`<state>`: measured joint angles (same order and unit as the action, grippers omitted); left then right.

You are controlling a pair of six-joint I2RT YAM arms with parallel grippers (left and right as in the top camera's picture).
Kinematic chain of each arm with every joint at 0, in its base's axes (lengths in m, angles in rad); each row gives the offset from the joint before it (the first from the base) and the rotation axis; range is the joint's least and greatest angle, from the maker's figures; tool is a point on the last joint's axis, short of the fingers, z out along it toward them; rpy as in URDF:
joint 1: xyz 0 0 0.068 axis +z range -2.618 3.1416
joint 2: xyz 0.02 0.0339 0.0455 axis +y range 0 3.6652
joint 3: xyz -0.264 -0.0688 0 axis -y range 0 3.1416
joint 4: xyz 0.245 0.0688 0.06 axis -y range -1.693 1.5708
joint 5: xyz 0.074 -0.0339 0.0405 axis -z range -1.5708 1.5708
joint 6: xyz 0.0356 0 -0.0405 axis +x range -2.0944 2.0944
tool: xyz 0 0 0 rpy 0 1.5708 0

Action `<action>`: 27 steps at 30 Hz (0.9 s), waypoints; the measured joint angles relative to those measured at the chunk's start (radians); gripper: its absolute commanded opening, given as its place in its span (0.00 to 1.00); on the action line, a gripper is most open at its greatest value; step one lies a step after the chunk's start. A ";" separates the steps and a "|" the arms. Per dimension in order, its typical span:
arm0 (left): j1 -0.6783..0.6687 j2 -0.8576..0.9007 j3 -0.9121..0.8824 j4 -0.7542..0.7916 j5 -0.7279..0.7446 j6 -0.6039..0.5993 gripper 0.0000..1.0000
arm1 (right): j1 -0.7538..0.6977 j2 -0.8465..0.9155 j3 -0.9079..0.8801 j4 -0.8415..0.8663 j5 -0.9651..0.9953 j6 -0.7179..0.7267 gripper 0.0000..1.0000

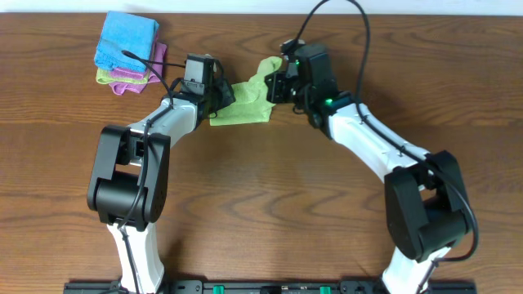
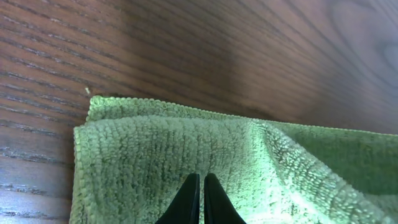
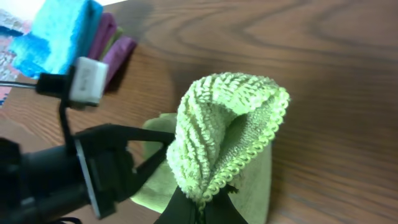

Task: Fold the cloth
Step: 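Hold the left end and fold the right end toward the left gripper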

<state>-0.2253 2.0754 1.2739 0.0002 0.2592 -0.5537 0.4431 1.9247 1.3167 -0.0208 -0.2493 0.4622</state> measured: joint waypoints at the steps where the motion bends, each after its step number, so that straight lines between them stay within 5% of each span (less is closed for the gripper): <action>1: 0.000 0.000 0.000 0.000 0.000 0.000 0.06 | 0.013 0.000 0.000 0.009 0.010 0.000 0.01; 12: 0.001 -0.019 0.000 -0.042 -0.002 0.014 0.06 | 0.053 0.016 0.019 0.032 0.056 0.000 0.01; 27: 0.077 -0.321 0.001 -0.203 -0.183 0.091 0.06 | 0.112 0.148 0.137 -0.023 0.101 -0.031 0.01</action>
<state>-0.1486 1.7542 1.2751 -0.2028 0.0757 -0.4629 0.5552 2.0727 1.4540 -0.0433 -0.1482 0.4316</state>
